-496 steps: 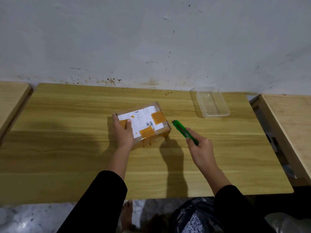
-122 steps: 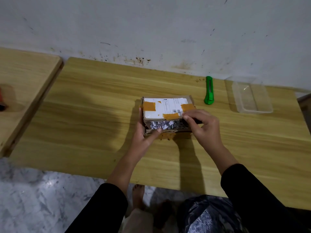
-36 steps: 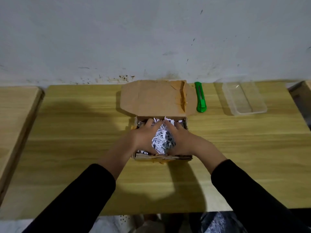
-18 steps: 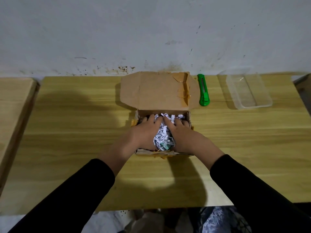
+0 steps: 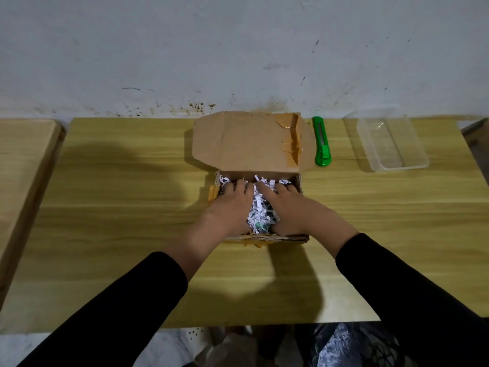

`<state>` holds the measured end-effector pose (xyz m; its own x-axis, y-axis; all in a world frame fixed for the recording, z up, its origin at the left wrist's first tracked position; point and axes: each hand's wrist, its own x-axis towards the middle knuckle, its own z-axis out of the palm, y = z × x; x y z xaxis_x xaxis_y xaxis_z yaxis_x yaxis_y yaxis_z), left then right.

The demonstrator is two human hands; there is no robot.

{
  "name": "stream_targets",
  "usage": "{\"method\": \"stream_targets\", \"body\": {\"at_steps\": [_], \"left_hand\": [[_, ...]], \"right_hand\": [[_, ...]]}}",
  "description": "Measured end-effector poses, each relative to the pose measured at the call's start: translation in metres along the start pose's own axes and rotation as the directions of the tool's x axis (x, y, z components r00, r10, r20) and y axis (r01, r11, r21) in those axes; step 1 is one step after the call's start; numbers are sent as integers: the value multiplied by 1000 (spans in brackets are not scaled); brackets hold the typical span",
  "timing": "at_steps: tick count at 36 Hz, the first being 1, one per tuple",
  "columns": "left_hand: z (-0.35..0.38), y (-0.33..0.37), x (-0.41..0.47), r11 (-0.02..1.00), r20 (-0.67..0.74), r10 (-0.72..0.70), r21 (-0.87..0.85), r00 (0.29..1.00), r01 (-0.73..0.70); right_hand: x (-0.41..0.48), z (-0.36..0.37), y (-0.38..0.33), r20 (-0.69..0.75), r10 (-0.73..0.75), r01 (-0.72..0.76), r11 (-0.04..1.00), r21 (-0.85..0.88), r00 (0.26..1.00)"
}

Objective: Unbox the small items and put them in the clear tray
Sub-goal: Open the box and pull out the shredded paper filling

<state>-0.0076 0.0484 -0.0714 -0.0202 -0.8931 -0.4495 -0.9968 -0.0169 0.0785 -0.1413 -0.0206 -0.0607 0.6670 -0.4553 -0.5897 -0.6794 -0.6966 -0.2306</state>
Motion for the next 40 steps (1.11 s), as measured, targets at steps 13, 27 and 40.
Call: {"method": "stream_targets", "body": {"at_steps": [13,27,40], "left_hand": [[-6,-4,3,997,75,19,-71,997,-13],[-6,-6,5,990,99,42,-141,994,-28],[-5,-10,12,975,173,33,-224,984,7]], "right_hand": [[-1,11,-9,-39,38,-36,998,46,999],[4,19,-8,-114,23,-45,978,-203,993],[11,18,-7,-92,-25,20,998,-51,995]]}}
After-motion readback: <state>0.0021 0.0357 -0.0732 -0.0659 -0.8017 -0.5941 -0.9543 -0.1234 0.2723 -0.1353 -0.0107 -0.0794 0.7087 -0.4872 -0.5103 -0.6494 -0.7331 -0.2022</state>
